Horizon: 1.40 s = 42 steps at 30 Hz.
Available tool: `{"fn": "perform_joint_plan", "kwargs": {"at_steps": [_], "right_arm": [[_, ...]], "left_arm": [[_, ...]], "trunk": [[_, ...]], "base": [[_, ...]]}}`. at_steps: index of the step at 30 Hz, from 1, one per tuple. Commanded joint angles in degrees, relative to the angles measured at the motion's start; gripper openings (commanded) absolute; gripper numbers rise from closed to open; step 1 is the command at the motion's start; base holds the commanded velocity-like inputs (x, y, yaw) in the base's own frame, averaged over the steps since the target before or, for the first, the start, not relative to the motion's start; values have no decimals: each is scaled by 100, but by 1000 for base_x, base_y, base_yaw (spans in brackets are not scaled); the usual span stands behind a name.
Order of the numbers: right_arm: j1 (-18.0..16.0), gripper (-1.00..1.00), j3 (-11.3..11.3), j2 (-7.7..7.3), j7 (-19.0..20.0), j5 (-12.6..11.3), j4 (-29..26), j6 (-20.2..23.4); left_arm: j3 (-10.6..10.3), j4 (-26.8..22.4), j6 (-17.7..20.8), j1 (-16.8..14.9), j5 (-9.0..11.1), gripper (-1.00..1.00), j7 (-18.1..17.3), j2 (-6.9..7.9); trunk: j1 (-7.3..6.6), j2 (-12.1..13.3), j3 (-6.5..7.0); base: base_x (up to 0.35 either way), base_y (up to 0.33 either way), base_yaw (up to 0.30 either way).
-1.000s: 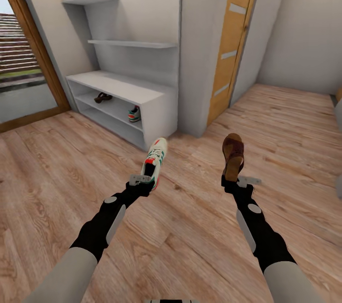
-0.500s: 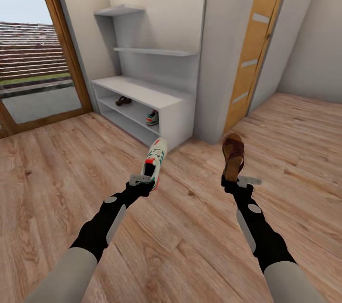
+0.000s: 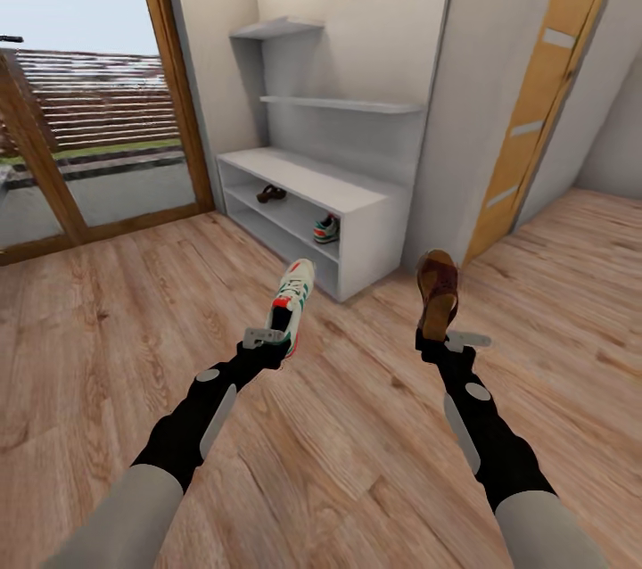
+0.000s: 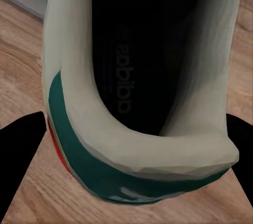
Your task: Pick up the two gym shoes and the two sandals from the corridor floor and place them onto the hallstand (shoe rack) in the corridor, making sure they are on the rack and not on the floor. Arrange them so the two gym shoes are next to each other and the two sandals are next to each other.
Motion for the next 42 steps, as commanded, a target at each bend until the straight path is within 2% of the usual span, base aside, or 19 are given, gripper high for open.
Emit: {"fn": "perform_joint_plan", "kwargs": {"at_steps": [1, 32, 42], "right_arm": [[0, -100, 9, -4, -29, -77, -15, 27], [0, -100, 9, -4, -29, -85, -13, 27], [0, -100, 14, -4, -28, -40, -7, 19]], "left_arm": [[-1, -5, 41, -3, 60, -100, -2, -1], [-1, -4, 41, -3, 60, -100, -2, -1], [-1, -3, 41, -3, 60, -100, -2, 0]], "trunk": [[1, -2, 1], [1, -2, 195], [1, -2, 202]], "base": [[240, 229, 238], [178, 278, 237], [261, 191, 27]]}}
